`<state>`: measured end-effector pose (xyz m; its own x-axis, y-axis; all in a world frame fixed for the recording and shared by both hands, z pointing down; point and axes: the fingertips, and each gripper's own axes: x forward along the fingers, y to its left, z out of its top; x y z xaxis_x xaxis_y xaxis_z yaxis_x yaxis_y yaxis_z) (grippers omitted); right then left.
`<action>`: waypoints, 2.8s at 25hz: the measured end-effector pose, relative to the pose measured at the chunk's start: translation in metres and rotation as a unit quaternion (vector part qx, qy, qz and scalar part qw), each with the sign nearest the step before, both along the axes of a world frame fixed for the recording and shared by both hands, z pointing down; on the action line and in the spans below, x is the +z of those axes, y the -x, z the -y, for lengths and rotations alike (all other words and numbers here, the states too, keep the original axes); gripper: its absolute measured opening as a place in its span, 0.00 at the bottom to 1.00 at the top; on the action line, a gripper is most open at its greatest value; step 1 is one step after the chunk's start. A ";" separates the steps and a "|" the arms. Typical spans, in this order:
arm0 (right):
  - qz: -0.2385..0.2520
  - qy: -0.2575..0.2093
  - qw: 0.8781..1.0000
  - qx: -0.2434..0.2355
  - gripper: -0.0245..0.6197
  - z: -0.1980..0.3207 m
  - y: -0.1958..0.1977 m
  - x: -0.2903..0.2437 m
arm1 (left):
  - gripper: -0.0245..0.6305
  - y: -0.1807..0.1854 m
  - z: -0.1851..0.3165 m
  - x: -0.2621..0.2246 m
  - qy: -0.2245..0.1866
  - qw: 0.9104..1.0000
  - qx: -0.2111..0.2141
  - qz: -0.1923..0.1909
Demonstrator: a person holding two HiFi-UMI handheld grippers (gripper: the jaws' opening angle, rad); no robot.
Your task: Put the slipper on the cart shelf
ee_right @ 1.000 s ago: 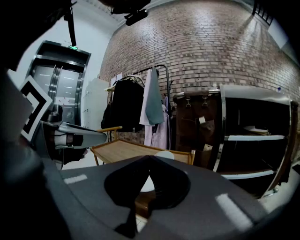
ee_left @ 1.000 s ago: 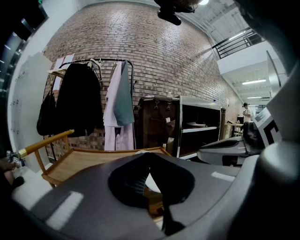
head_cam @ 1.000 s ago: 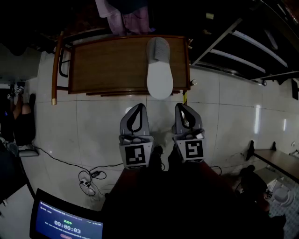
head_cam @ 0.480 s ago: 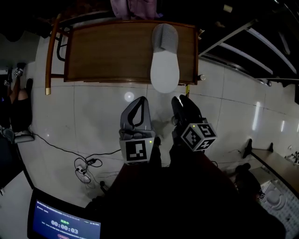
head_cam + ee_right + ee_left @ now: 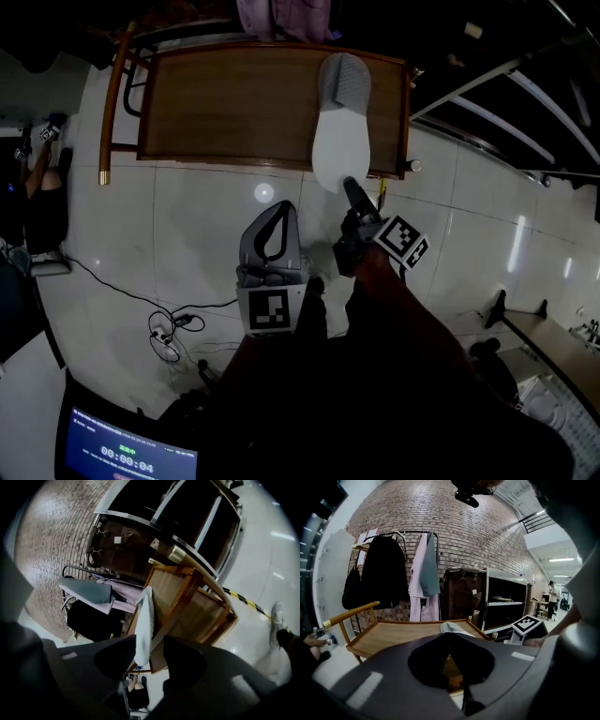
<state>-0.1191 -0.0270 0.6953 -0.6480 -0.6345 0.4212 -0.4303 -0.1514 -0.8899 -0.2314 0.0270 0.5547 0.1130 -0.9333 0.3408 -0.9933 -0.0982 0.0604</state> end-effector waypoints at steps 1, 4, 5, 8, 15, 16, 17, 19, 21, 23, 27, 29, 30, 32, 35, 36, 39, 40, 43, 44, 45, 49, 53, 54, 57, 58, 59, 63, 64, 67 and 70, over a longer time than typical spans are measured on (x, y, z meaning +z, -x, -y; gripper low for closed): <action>0.009 0.008 1.000 0.007 0.32 0.002 0.001 0.003 | 0.06 0.003 -0.002 0.000 0.002 1.000 -0.005 0.001; 0.028 0.022 0.999 0.018 0.31 0.009 0.006 0.008 | 0.06 0.010 -0.007 0.004 0.011 1.000 -0.019 0.001; 0.031 0.024 0.999 0.020 0.29 0.012 0.008 0.009 | 0.06 0.012 -0.008 0.005 0.013 1.000 -0.022 0.001; 0.041 0.033 0.998 0.027 0.26 0.018 0.012 0.012 | 0.06 0.014 -0.013 0.006 0.015 1.000 -0.023 0.004; 0.019 0.000 1.000 0.003 0.12 0.016 0.010 0.004 | 0.06 0.020 -0.019 -0.001 0.011 0.999 -0.030 0.006; 0.014 -0.007 1.000 0.001 0.12 0.016 0.009 0.000 | 0.06 0.020 -0.020 -0.003 0.009 0.999 -0.030 0.008; 0.008 -0.012 1.000 0.000 0.11 0.014 0.008 -0.004 | 0.06 0.020 -0.021 -0.005 0.007 0.999 -0.030 0.010; -0.007 -0.025 1.000 -0.005 0.11 0.011 0.003 -0.012 | 0.06 0.020 -0.022 -0.010 0.000 1.000 -0.030 0.010; -0.026 -0.039 0.999 -0.011 0.10 0.006 -0.001 -0.022 | 0.06 0.018 -0.023 -0.016 -0.009 1.000 -0.028 0.009; -0.040 -0.057 0.997 -0.016 0.10 0.000 -0.003 -0.034 | 0.06 0.015 -0.024 -0.021 -0.017 1.000 -0.023 0.008; -0.083 -0.110 0.990 -0.029 0.10 -0.013 -0.007 -0.064 | 0.06 0.008 -0.029 -0.033 -0.028 1.000 -0.009 0.009; -0.127 -0.155 0.979 -0.034 0.10 -0.016 -0.013 -0.084 | 0.06 0.007 -0.032 -0.039 -0.030 1.000 -0.007 -0.001; -0.156 -0.179 0.970 -0.039 0.10 -0.017 -0.016 -0.095 | 0.06 0.007 -0.032 -0.043 -0.031 0.999 -0.008 -0.007; -0.215 -0.224 0.949 -0.049 0.10 -0.020 -0.022 -0.116 | 0.06 0.006 -0.033 -0.050 -0.037 0.999 -0.009 -0.011; -0.292 -0.292 0.909 -0.052 0.10 -0.018 -0.033 -0.149 | 0.06 0.002 -0.027 -0.063 -0.053 0.999 -0.003 -0.008; -0.322 -0.321 0.889 -0.052 0.10 -0.016 -0.037 -0.162 | 0.06 0.001 -0.025 -0.067 -0.058 0.998 -0.003 -0.010; -0.406 -0.412 0.813 -0.066 0.10 -0.016 -0.043 -0.203 | 0.06 -0.001 -0.024 -0.082 -0.067 0.997 -0.011 -0.047; -0.423 -0.436 0.791 -0.069 0.10 -0.015 -0.044 -0.218 | 0.06 -0.001 -0.025 -0.086 -0.070 0.996 -0.013 -0.057; -0.455 -0.492 0.740 -0.056 0.10 -0.012 -0.044 -0.263 | 0.06 -0.004 -0.026 -0.105 -0.081 0.995 -0.016 -0.064; -0.462 -0.507 0.726 -0.047 0.10 -0.012 -0.046 -0.277 | 0.06 -0.007 -0.026 -0.113 -0.087 0.994 -0.014 -0.061; -0.468 -0.518 0.715 -0.039 0.10 -0.012 -0.048 -0.288 | 0.06 -0.009 -0.025 -0.120 -0.093 0.994 -0.010 -0.056; -0.481 -0.541 0.690 -0.020 0.10 -0.017 -0.054 -0.313 | 0.06 -0.017 -0.020 -0.146 -0.127 0.991 0.015 -0.036; -0.487 -0.554 0.675 -0.024 0.10 -0.034 -0.061 -0.321 | 0.05 -0.029 -0.028 -0.161 -0.141 0.989 0.026 -0.020; -0.487 -0.558 0.672 -0.024 0.10 -0.038 -0.064 -0.323 | 0.05 -0.032 -0.030 -0.163 -0.147 0.989 0.026 -0.015; -0.492 -0.568 0.659 -0.026 0.10 -0.047 -0.070 -0.323 | 0.06 -0.035 -0.032 -0.170 -0.173 0.985 0.020 -0.001; -0.497 -0.570 0.654 -0.029 0.10 -0.048 -0.071 -0.322 | 0.06 -0.035 -0.031 -0.172 -0.178 0.984 0.019 0.005; -0.502 -0.572 0.648 -0.031 0.10 -0.048 -0.072 -0.323 | 0.06 -0.035 -0.029 -0.173 -0.180 0.983 0.021 0.011; -0.514 -0.571 0.640 -0.030 0.10 -0.048 -0.075 -0.326 | 0.06 -0.036 -0.022 -0.177 -0.185 0.982 0.027 0.016; -0.516 -0.570 0.639 -0.031 0.10 -0.048 -0.076 -0.325 | 0.06 -0.037 -0.021 -0.179 -0.188 0.982 0.028 0.016; -0.520 -0.564 0.641 -0.027 0.10 -0.048 -0.082 -0.326 | 0.06 -0.039 -0.020 -0.180 -0.188 0.982 0.033 0.015; -0.525 -0.559 0.641 -0.025 0.10 -0.049 -0.088 -0.331 | 0.06 -0.043 -0.021 -0.183 -0.185 0.982 0.039 0.015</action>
<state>-0.0307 0.0221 0.3639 -0.4094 -0.9105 -0.0579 -0.8612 0.3647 0.3539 -0.1880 0.0476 0.3719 0.1849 -0.9826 -0.0158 -0.9826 -0.1845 -0.0221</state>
